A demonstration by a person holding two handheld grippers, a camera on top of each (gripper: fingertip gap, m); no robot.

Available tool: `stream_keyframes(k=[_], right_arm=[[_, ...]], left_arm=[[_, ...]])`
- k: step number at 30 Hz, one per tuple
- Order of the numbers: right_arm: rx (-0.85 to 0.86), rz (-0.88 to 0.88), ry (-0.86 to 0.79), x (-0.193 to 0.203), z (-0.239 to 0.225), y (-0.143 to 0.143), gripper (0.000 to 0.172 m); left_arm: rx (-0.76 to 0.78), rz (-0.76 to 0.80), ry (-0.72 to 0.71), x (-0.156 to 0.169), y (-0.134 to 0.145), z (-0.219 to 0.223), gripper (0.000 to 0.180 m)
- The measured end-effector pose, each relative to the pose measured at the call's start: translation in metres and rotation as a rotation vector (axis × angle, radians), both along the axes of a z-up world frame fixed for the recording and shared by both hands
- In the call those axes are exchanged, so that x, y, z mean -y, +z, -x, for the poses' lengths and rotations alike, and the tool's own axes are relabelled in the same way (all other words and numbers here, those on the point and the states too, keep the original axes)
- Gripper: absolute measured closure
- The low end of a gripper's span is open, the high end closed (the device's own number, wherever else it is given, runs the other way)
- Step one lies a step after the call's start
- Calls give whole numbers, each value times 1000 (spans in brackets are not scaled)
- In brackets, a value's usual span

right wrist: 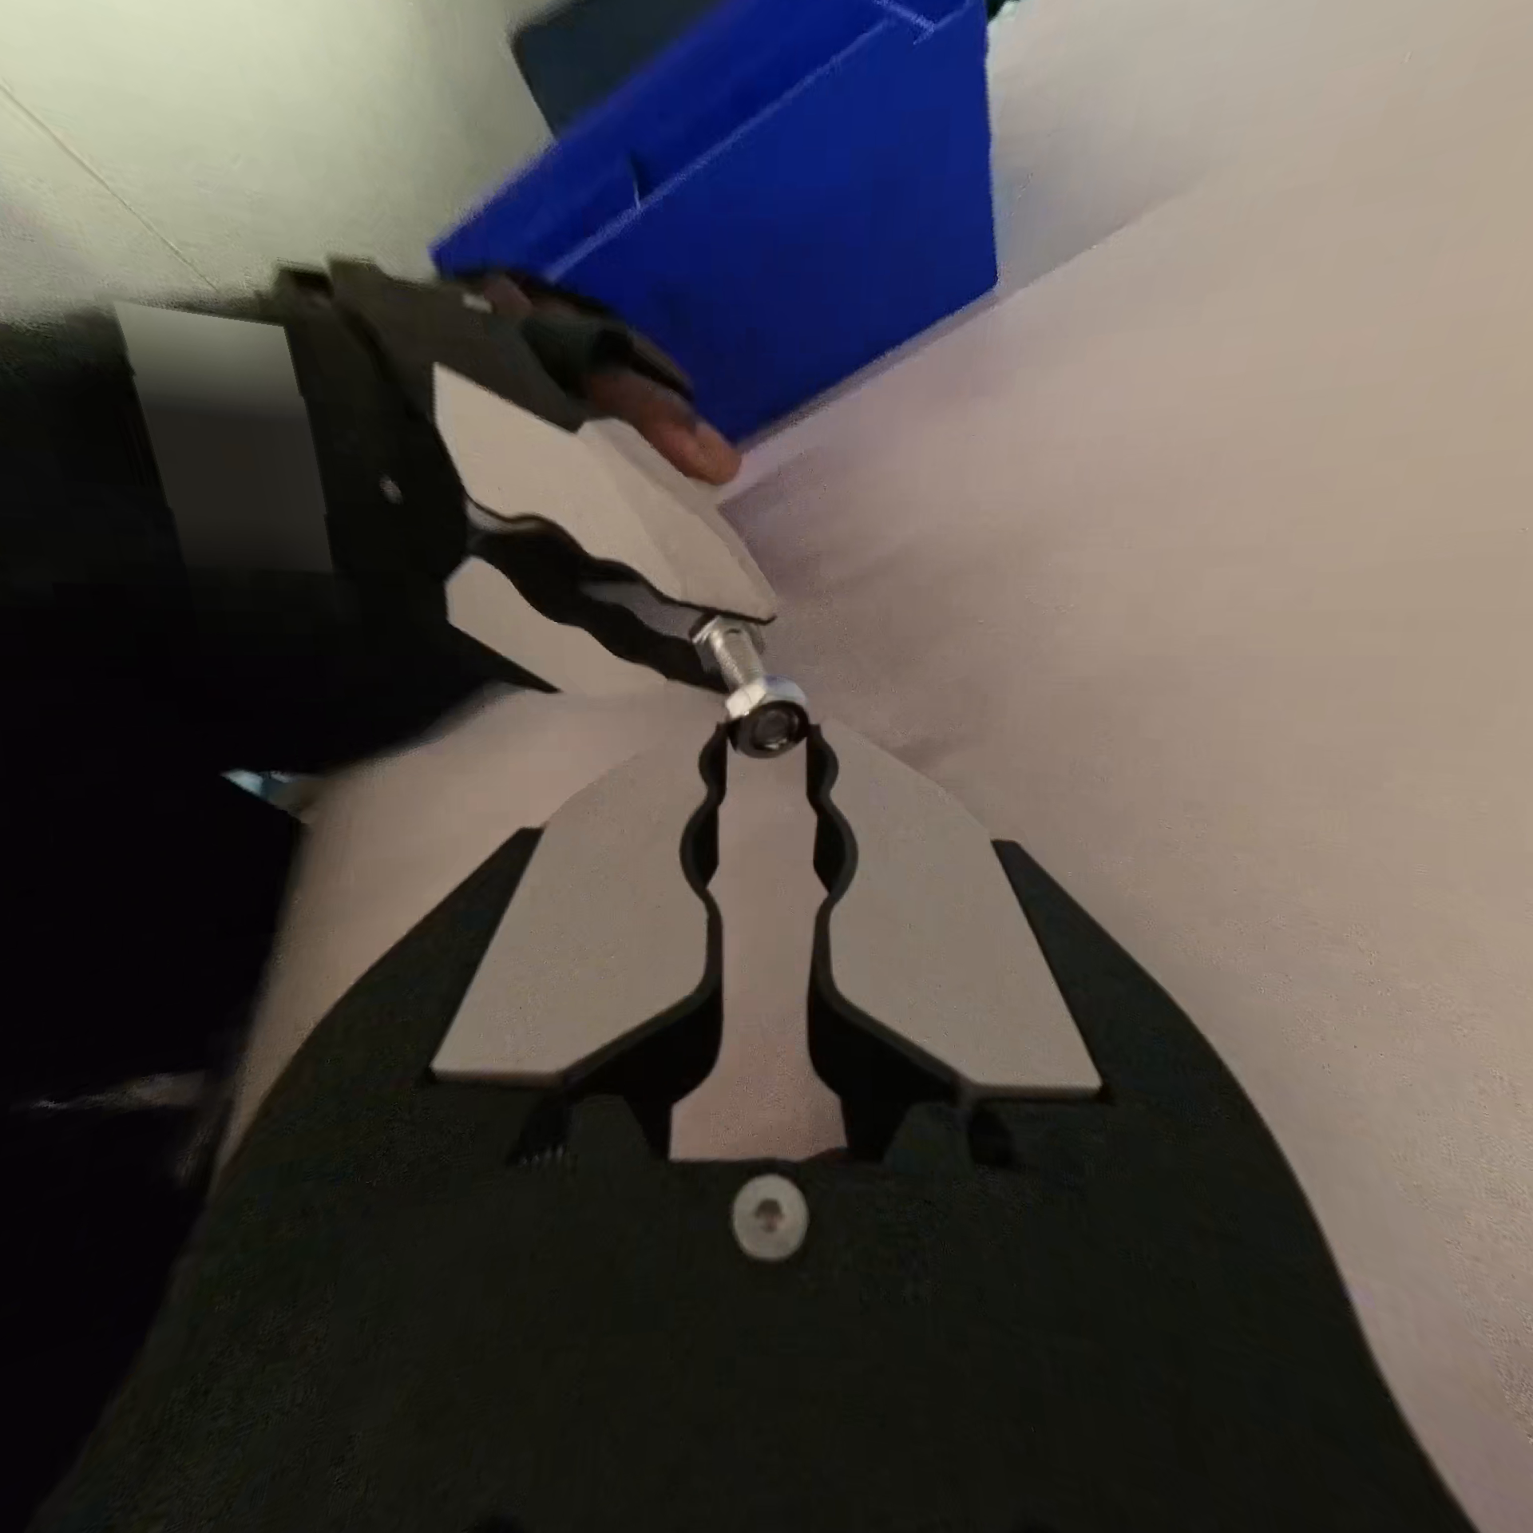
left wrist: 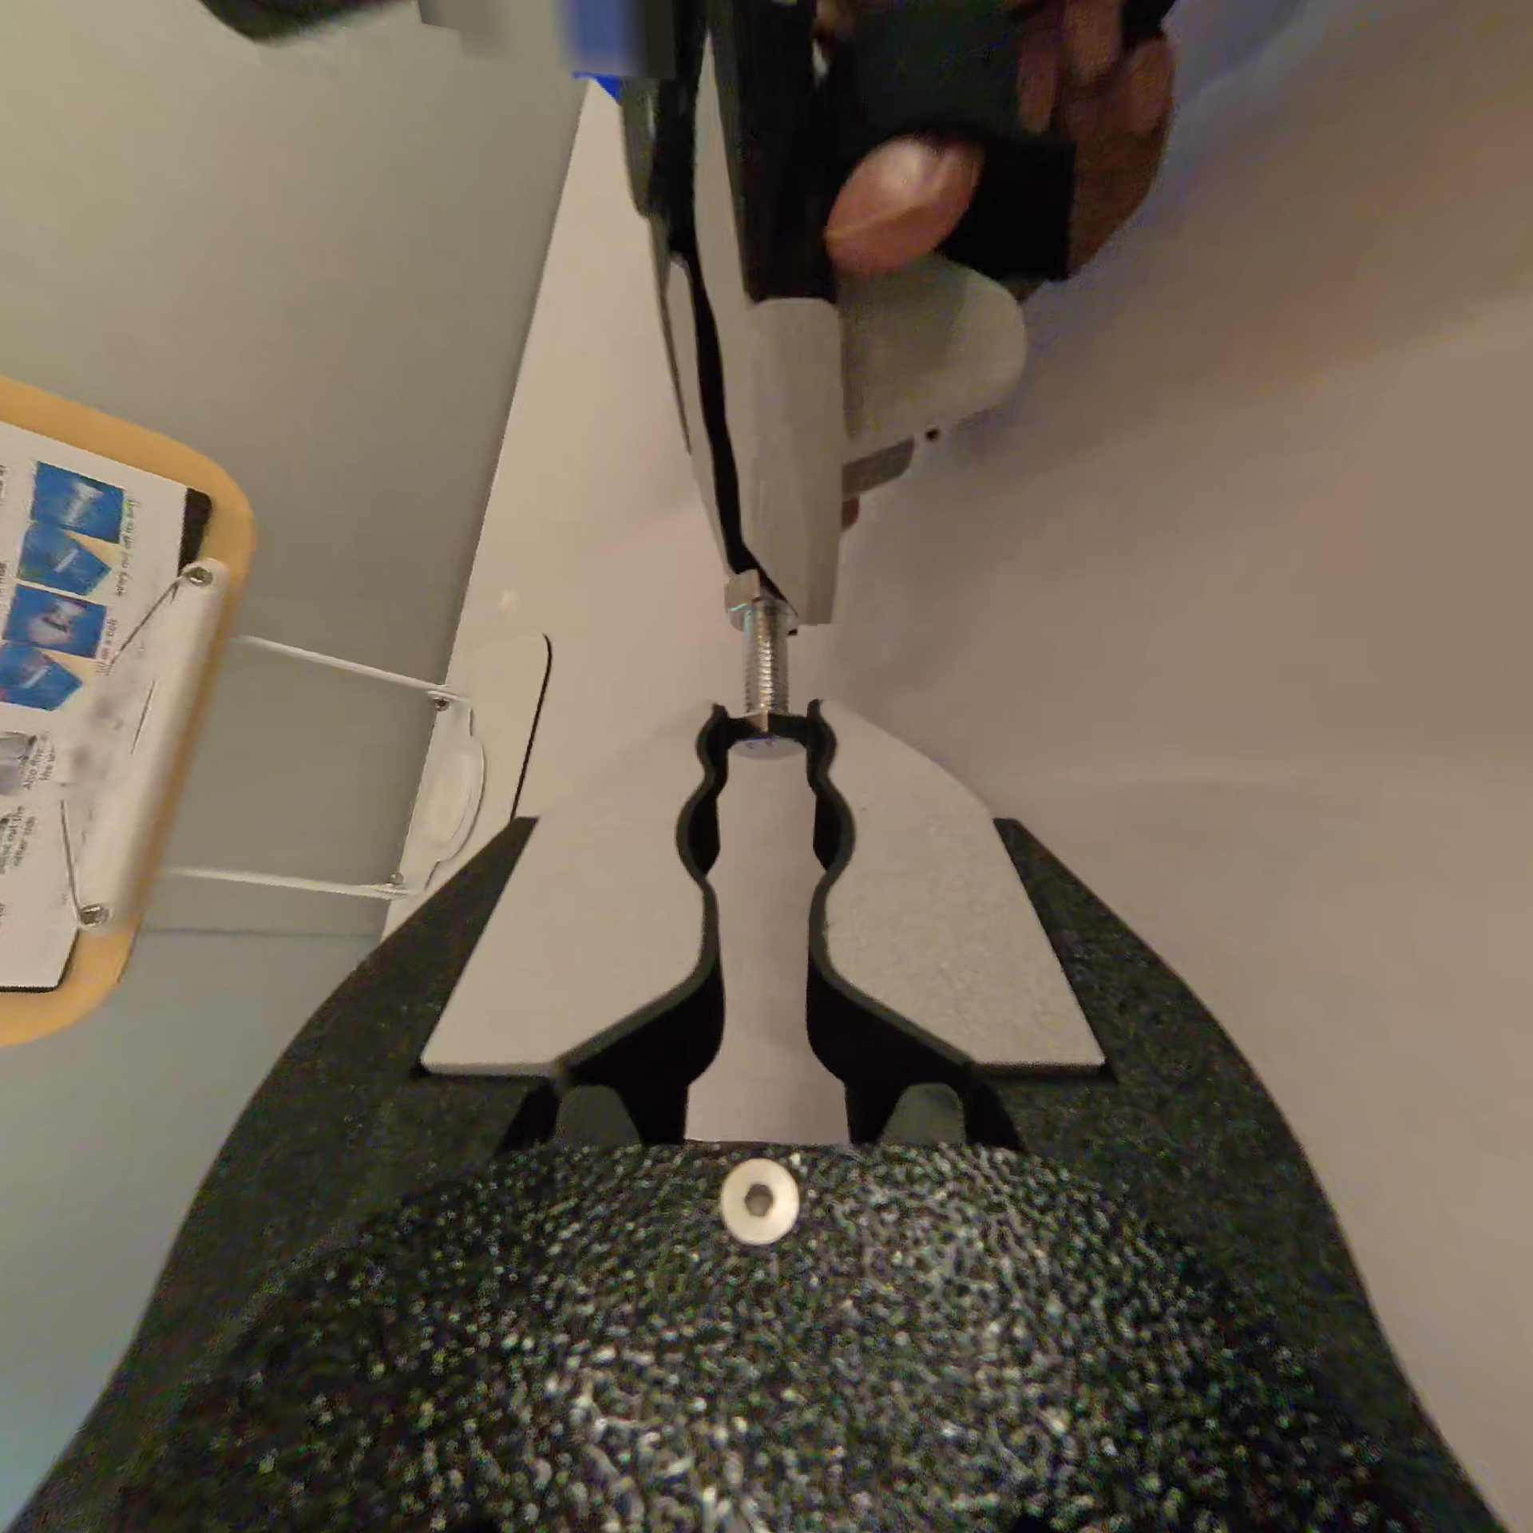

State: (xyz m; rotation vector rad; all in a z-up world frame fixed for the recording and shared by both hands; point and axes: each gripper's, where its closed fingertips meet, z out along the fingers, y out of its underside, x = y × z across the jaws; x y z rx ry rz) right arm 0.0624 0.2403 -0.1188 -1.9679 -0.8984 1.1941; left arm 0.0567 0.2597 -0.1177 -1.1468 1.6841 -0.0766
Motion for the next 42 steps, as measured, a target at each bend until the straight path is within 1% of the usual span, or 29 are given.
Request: stream_keyframes(k=[1,2,4,5,6,9,11,15,20,21,23,24,26,28,29,30,31,32,33,34,35,36,39,40,42], right_arm=[[-26,0,11,1,0,1,154],[-33,-41,24,1,0,3,152],[-19,-164,34,1,-1,8,126],[-3,-241,39,1,-1,10,118],[18,-332,48,3,-2,13,116],[102,-603,98,11,-3,17,117],[140,-698,112,13,-3,17,120],[108,-765,142,21,-1,22,128],[154,-795,203,28,4,12,142],[163,-785,192,26,3,11,152],[166,-712,193,24,1,9,152],[154,-648,191,24,1,8,152],[98,-430,176,24,1,6,152],[-4,-113,149,25,2,4,152],[-65,29,143,26,2,3,152],[-120,108,139,26,1,4,152],[-158,124,135,24,0,6,151],[-170,87,124,22,-1,8,146],[-153,13,100,18,-3,9,131],[-122,-85,78,16,-4,10,120],[-86,-202,67,15,-6,13,115],[-47,-332,66,17,-7,15,112],[92,-685,76,24,-9,16,115],[134,-761,81,25,-9,13,117],[185,-851,86,28,-8,10,118]], left_arm=[[13,17,-3,1,1,0,163],[32,48,-7,2,3,-1,163],[95,151,-13,3,6,-2,163],[123,217,-22,5,7,-2,163],[144,289,-31,7,7,-2,163],[183,505,-86,17,6,-1,164],[185,589,-109,22,4,-1,164],[183,661,-153,31,3,-3,163],[200,736,-211,41,7,-4,163],[193,737,-220,42,7,-4,164],[179,672,-204,39,5,-5,163],[169,606,-200,37,5,-5,164],[129,406,-191,33,5,-5,164],[68,175,-178,29,4,-5,164],[41,98,-175,29,3,-5,163],[34,59,-171,28,4,-6,163],[47,69,-160,27,5,-7,163],[68,120,-153,27,6,-8,163],[95,173,-152,27,6,-9,163],[123,231,-156,28,7,-9,163],[145,319,-164,30,8,-8,163],[162,420,-171,32,8,-8,163],[233,624,-195,35,14,-5,163],[246,678,-204,36,14,-4,163],[249,755,-222,40,13,-4,163]])
